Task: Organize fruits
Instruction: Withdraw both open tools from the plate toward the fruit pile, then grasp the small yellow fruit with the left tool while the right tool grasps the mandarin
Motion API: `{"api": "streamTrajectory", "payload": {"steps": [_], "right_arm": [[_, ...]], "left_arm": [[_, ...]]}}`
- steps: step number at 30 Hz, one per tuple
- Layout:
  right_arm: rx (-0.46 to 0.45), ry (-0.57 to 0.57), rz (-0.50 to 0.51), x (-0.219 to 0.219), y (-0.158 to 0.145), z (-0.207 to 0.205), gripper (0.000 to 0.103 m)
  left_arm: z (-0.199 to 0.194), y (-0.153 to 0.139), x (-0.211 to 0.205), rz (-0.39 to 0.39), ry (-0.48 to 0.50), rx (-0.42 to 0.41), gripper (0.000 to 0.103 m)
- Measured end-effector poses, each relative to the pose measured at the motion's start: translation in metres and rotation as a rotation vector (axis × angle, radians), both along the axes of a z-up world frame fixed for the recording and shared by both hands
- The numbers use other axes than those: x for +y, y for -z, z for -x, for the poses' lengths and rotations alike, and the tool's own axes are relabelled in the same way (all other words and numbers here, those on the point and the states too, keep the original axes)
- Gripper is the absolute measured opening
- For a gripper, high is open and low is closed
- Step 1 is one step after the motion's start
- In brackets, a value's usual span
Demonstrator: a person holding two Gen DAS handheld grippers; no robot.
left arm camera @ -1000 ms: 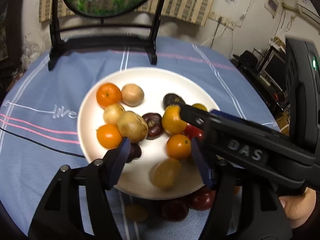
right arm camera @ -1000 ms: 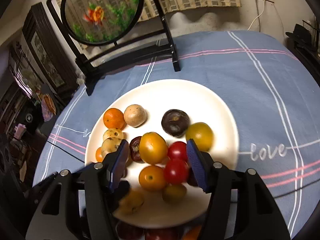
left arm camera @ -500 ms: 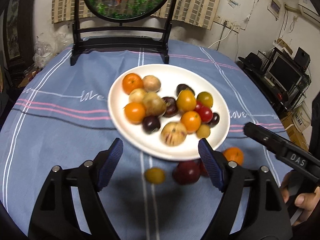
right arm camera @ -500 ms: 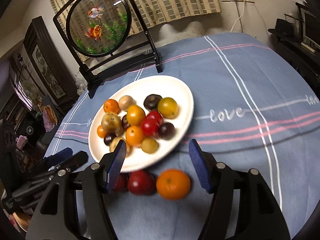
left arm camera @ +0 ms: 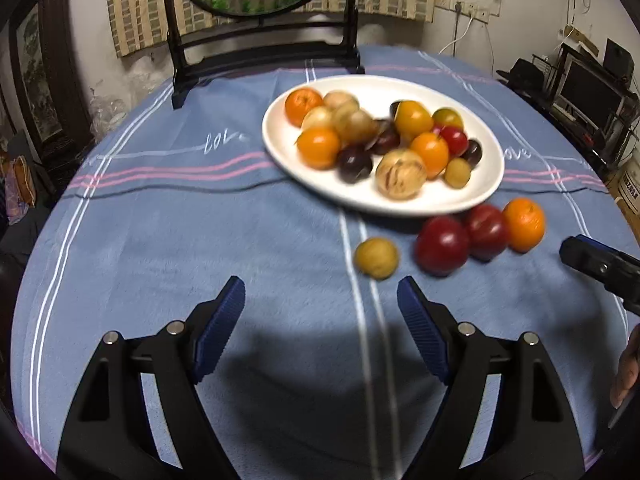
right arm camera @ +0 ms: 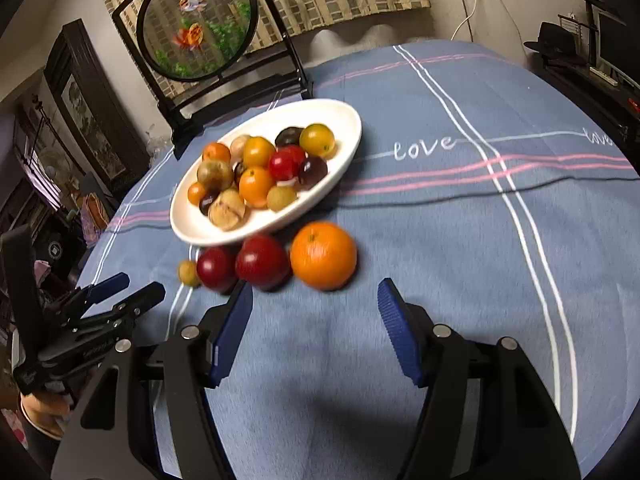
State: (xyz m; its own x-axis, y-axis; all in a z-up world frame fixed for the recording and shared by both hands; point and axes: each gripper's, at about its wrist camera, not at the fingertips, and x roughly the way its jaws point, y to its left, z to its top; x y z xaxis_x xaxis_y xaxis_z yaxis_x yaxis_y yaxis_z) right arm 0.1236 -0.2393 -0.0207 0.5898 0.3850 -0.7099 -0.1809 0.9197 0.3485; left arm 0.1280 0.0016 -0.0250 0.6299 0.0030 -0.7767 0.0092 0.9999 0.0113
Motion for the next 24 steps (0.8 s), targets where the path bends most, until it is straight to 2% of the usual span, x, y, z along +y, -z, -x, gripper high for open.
{"api": "streamTrajectory", "payload": {"steps": [9, 19, 21, 23, 24], "right_arm": [[-0.009, -0.026, 0.043, 0.009, 0.004, 0.009, 0.066], [0.009, -0.049, 0.037, 0.014, 0.009, 0.004, 0.066], [0.012, -0.051, 0.037, 0.015, 0.010, 0.004, 0.066], [0.014, -0.052, 0.036, 0.015, 0.010, 0.004, 0.066], [0.013, -0.052, 0.037, 0.015, 0.010, 0.004, 0.066]], "left_arm": [[-0.008, 0.009, -0.010, -0.013, 0.045, 0.023, 0.080], [-0.027, 0.020, -0.018, -0.011, 0.062, 0.040, 0.077], [-0.030, 0.020, -0.018, -0.002, 0.061, 0.042, 0.073], [-0.032, 0.021, -0.018, 0.001, 0.063, 0.044, 0.064], [-0.033, 0.022, -0.019, 0.011, 0.070, 0.045, 0.056]]}}
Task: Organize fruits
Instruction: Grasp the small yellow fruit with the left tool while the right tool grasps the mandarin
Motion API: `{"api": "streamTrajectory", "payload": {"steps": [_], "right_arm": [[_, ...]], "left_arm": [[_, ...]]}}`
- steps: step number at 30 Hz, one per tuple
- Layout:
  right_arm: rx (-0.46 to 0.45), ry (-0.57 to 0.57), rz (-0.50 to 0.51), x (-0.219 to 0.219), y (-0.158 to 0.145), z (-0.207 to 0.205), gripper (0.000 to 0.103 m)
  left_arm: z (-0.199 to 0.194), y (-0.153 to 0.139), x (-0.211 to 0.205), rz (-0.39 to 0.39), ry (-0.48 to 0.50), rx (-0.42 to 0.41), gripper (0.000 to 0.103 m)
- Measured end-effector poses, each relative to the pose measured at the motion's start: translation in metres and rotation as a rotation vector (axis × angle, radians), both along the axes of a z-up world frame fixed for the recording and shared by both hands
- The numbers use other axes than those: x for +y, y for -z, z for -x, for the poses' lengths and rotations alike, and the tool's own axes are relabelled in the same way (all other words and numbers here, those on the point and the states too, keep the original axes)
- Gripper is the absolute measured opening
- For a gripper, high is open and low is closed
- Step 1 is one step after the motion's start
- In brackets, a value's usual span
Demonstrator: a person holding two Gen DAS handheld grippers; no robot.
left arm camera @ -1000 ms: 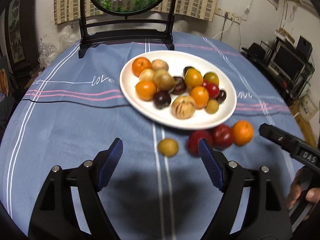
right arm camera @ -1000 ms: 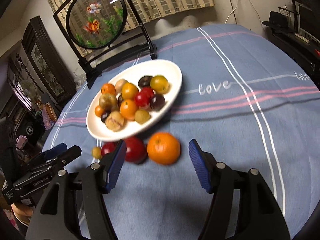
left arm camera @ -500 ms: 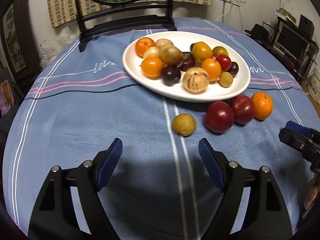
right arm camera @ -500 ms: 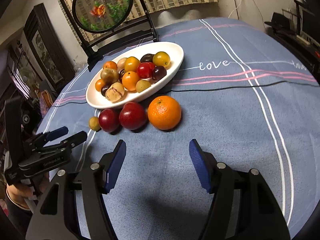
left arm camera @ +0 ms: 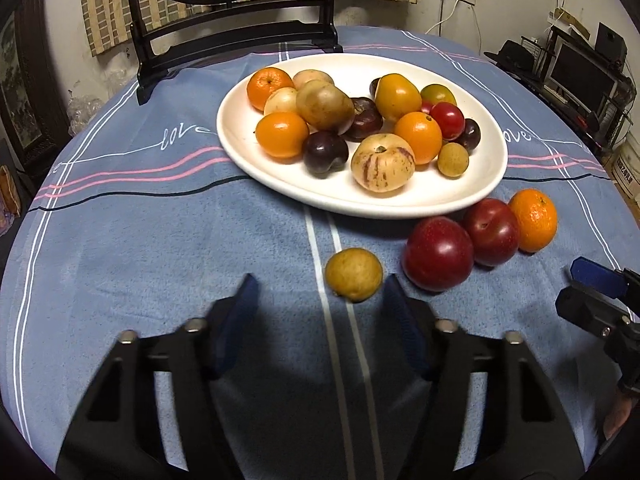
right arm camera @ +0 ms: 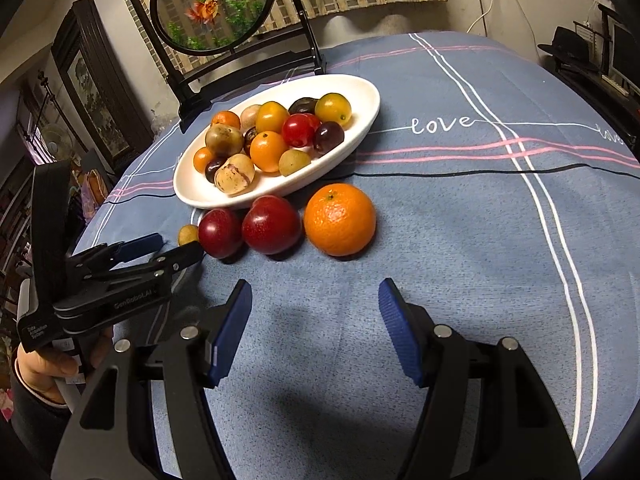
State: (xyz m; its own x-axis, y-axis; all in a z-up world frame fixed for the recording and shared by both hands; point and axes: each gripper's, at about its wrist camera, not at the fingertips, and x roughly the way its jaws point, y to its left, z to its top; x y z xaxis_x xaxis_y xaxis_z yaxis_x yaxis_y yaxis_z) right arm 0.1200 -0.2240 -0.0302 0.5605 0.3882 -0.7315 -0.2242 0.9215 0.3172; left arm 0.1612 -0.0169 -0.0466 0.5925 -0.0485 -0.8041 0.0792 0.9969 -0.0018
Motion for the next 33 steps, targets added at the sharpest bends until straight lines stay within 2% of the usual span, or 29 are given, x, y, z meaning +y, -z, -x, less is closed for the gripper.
{"api": "streamTrajectory", "payload": {"steps": [3, 6, 11, 16, 27, 28, 30, 33], "right_arm": [[-0.006, 0.001, 0.009, 0.001, -0.002, 0.000, 0.066], [-0.011, 0.001, 0.039, 0.003, -0.004, 0.000, 0.066], [-0.013, -0.028, 0.243, 0.019, 0.000, -0.009, 0.066], [-0.009, -0.052, 0.343, 0.025, 0.006, -0.023, 0.066], [-0.008, -0.073, 0.385, 0.034, 0.009, -0.050, 0.066], [-0.009, -0.076, 0.381, 0.035, 0.009, -0.053, 0.064], [0.009, -0.090, 0.362, 0.035, 0.012, -0.058, 0.050], [0.013, -0.095, 0.357, 0.039, 0.012, -0.060, 0.047]], "left_arm": [[0.000, 0.001, -0.002, 0.037, 0.032, -0.001, 0.028], [0.003, 0.002, -0.007, -0.002, 0.047, -0.023, 0.028], [0.003, 0.000, 0.002, 0.072, 0.038, -0.019, 0.028], [0.007, 0.002, 0.005, 0.081, 0.036, -0.017, 0.028], [0.004, 0.003, 0.008, 0.092, 0.043, -0.017, 0.028], [0.004, 0.003, 0.008, 0.093, 0.043, -0.017, 0.028], [0.004, 0.003, 0.008, 0.093, 0.043, -0.017, 0.028], [0.004, 0.003, 0.008, 0.093, 0.043, -0.017, 0.028]]}}
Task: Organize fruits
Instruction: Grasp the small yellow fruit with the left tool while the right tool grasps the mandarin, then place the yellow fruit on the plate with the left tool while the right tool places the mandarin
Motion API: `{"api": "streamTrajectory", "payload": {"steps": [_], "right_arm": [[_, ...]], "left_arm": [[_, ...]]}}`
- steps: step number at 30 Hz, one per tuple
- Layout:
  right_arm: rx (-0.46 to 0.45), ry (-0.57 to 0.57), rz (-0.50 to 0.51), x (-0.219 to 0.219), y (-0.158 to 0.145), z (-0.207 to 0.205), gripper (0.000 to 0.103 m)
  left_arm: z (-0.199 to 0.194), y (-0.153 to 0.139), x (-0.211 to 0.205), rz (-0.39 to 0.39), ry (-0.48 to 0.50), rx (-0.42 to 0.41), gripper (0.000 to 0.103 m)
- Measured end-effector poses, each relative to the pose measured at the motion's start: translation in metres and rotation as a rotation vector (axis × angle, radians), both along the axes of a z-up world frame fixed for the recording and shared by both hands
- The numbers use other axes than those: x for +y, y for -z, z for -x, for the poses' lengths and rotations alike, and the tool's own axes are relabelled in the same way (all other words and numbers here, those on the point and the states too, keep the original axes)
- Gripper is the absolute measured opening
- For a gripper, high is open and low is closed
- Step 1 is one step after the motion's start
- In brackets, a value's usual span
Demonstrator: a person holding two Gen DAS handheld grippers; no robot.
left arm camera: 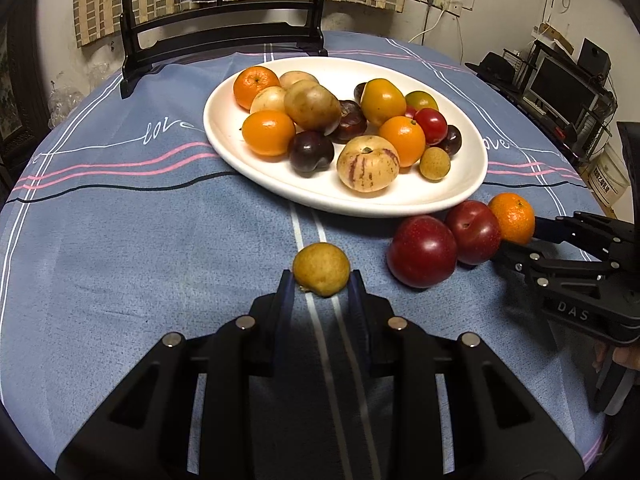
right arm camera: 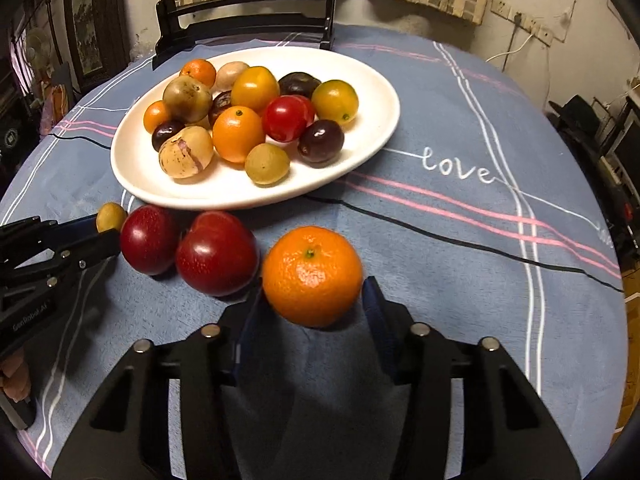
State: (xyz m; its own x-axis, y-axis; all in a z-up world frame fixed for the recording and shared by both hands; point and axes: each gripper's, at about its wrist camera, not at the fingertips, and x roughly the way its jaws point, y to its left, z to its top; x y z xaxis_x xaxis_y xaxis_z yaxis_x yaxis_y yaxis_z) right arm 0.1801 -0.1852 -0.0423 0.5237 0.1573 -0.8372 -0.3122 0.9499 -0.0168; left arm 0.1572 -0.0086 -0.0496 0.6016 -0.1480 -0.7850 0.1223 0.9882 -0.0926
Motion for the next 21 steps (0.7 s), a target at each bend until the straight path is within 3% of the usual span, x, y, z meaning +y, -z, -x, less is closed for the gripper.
{"api": "streamTrajectory", "payload": {"steps": [21], "right_arm": [[-0.012, 0.065, -0.144, -0.033, -0.016, 0.033, 0.046]], "left_arm": [[0.007, -0.008, -0.004, -0.007, 0.002, -0.012, 0.028]]}}
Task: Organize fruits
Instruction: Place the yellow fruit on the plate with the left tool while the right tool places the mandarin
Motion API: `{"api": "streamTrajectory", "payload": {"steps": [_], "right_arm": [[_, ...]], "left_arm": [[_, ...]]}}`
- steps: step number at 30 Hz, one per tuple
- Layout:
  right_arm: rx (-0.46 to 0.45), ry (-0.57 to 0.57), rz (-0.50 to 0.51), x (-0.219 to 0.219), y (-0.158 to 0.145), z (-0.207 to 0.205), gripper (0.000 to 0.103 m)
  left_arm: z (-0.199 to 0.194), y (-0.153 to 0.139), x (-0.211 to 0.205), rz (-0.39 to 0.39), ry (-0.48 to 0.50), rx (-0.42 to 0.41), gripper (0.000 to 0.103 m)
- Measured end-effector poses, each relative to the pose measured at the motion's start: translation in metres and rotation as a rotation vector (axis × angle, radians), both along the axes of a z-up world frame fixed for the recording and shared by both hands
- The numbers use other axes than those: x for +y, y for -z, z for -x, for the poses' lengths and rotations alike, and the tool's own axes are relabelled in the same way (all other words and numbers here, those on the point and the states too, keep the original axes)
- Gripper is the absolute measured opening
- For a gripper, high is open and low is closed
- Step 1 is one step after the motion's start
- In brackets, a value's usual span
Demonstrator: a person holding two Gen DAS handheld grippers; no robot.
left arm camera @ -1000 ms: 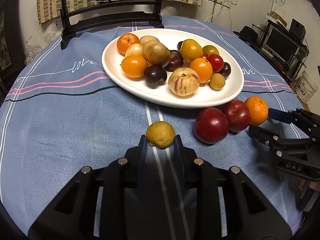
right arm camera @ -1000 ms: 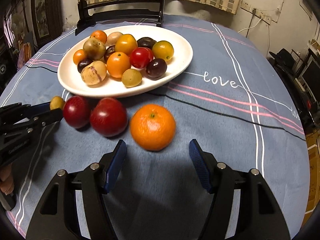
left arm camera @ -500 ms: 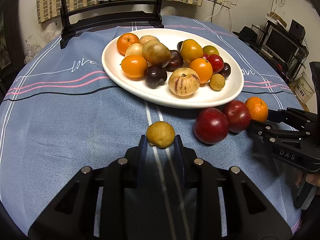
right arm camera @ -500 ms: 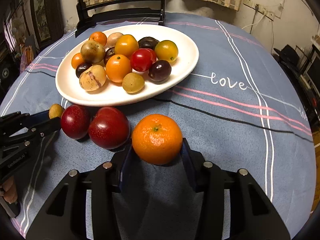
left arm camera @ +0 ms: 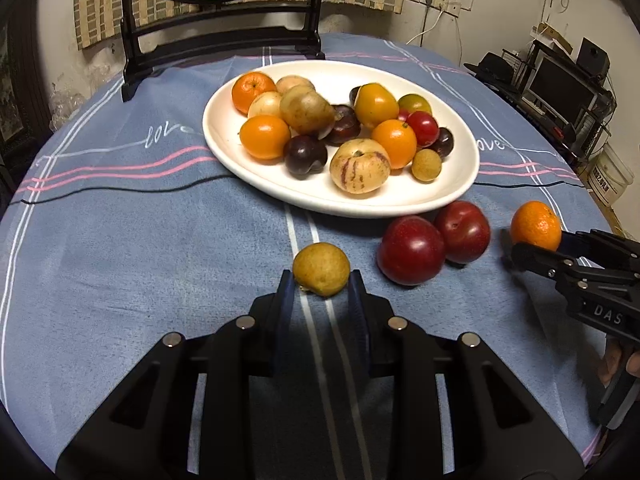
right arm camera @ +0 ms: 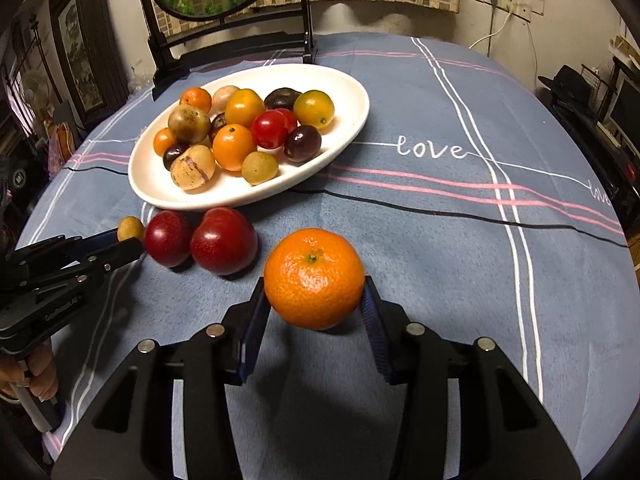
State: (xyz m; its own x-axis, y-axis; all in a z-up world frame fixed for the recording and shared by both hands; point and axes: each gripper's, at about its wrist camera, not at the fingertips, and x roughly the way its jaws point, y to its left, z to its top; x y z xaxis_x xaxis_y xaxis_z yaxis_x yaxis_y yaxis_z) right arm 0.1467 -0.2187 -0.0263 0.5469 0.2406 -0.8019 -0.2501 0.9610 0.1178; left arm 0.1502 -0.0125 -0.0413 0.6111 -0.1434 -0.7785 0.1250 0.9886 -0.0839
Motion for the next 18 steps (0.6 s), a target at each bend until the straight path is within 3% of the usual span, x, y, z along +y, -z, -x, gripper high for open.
{"api": "streamTrajectory", "payload": {"steps": [18], "right_arm": [[-0.056, -0.009, -0.088, -0.013, -0.025, 0.028, 0.046]], "left_arm": [[0.026, -0.044, -0.003, -0.004, 0.006, -0.082, 0.028]]}}
